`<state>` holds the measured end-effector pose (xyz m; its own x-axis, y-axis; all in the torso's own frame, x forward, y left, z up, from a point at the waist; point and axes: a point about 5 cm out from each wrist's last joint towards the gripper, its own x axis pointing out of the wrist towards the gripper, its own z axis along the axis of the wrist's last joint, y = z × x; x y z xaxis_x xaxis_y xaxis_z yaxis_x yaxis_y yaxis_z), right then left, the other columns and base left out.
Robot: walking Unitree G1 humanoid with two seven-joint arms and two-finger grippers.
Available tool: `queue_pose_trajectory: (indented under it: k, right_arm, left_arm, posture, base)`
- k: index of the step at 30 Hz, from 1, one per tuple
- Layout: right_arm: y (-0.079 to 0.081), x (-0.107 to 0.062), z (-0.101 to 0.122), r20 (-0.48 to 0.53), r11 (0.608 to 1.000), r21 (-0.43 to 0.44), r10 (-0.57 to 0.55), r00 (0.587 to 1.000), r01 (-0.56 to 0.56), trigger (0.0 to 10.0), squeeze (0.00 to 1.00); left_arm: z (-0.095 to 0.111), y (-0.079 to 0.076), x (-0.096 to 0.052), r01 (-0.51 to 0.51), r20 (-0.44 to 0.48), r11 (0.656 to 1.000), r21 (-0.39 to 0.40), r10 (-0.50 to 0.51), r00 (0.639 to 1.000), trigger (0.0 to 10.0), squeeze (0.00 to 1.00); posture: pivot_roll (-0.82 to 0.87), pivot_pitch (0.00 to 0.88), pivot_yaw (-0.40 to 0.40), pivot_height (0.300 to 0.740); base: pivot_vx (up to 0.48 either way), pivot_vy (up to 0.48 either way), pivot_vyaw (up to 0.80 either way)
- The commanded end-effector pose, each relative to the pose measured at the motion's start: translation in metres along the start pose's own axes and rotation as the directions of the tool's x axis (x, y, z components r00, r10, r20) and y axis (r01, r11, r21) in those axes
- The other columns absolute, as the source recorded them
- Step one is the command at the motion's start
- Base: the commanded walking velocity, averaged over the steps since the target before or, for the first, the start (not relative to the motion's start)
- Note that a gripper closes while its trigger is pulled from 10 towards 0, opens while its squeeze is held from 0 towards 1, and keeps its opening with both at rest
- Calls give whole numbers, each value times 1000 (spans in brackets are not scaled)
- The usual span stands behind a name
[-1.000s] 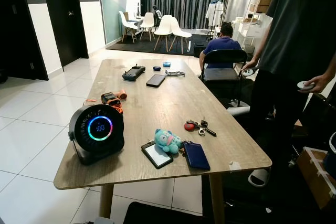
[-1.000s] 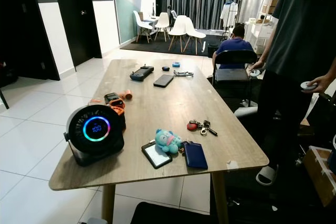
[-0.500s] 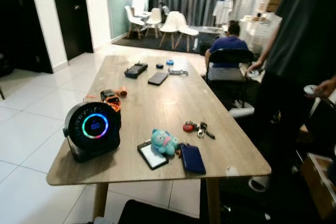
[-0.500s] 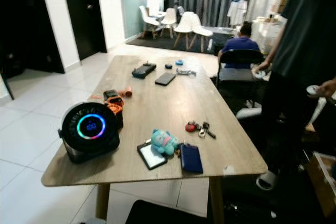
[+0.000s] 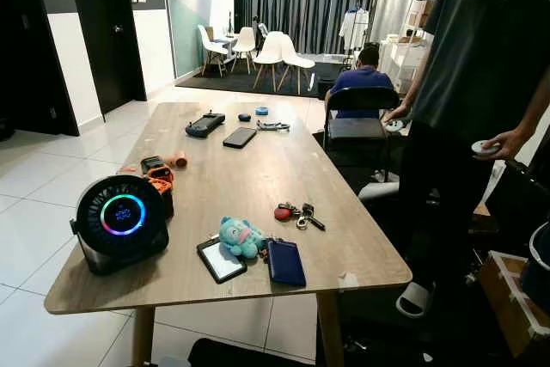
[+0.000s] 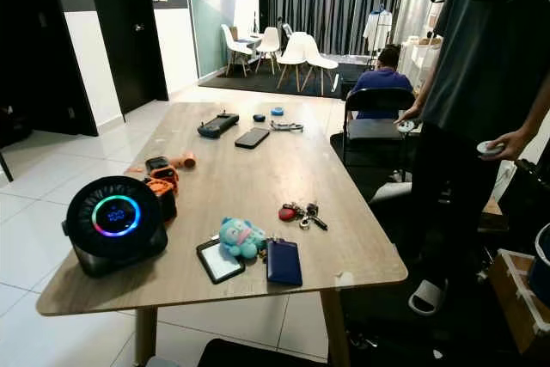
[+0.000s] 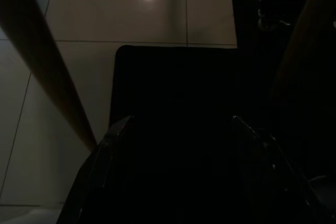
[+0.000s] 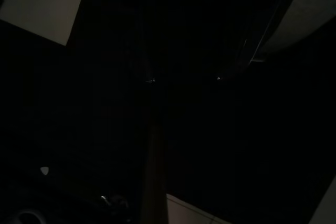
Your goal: Hang keys on a hook
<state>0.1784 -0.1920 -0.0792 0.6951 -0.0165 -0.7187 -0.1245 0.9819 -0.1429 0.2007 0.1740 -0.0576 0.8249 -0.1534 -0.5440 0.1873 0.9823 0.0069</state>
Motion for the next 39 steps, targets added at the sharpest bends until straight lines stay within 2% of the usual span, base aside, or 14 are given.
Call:
queue_pose_trajectory:
  k: [1,6,10,26,30,32,36,37,38,39]
  right_arm:
    - [1,0,-2,-11,1000,-2,1,1000,-1,10000,0]
    - [0,0,-2,-13,1000,-2,-1,1000,1,10000,0]
    - [0,0,-2,-13,1000,-1,-3,1000,3,10000,0]
    - [-1,0,0,-3,1000,15,-11,1000,11,10000,0]
    - [-15,3,18,89,998,48,-45,995,41,10000,0]
    - [-24,3,30,156,997,39,-66,985,60,10000,0]
    - [-44,1,57,312,992,66,-119,943,104,10000,0]
    - [-50,-1,68,375,991,73,-132,918,112,10000,0]
    - [-50,-1,68,375,991,73,-132,918,112,10000,0]
    - [-54,-2,76,417,990,75,-138,899,118,10000,0]
  left_arm:
    - [-4,1,-1,3,-24,1000,22,-3,1000,10000,0]
    - [-6,0,-2,8,-35,999,34,-7,999,10000,0]
    - [-7,1,-2,-7,-40,1000,3,7,999,10000,0]
    - [-2,1,0,16,-32,1000,24,-15,999,10000,0]
    - [8,7,2,-1,33,999,38,-1,999,10000,0]
    - [11,7,0,27,69,999,35,-29,997,10000,0]
    - [16,6,-6,104,150,993,53,-111,982,10000,0]
    - [19,5,-9,126,179,989,77,-138,974,10000,0]
    - [19,5,-9,126,179,989,77,-138,974,10000,0]
    - [20,4,-11,141,196,986,91,-156,968,10000,0]
  posture:
    - [55,24,-31,740]
    - [53,25,-32,740]
    - [53,25,-31,740]
    - [55,22,-22,740]
    - [55,23,-20,740]
    - [52,26,-19,740]
    - [50,28,-19,740]
    - [48,29,-20,740]
    - [48,29,-20,740]
    - [48,29,-20,740]
  base:
    - [0,-439,0]
    - [0,-480,0]
    - [0,0,0]
    - [0,0,0]
    - [0,0,0]
    - [0,0,0]
    - [0,0,0]
    - [0,0,0]
    - [0,0,0]
    - [0,0,0]
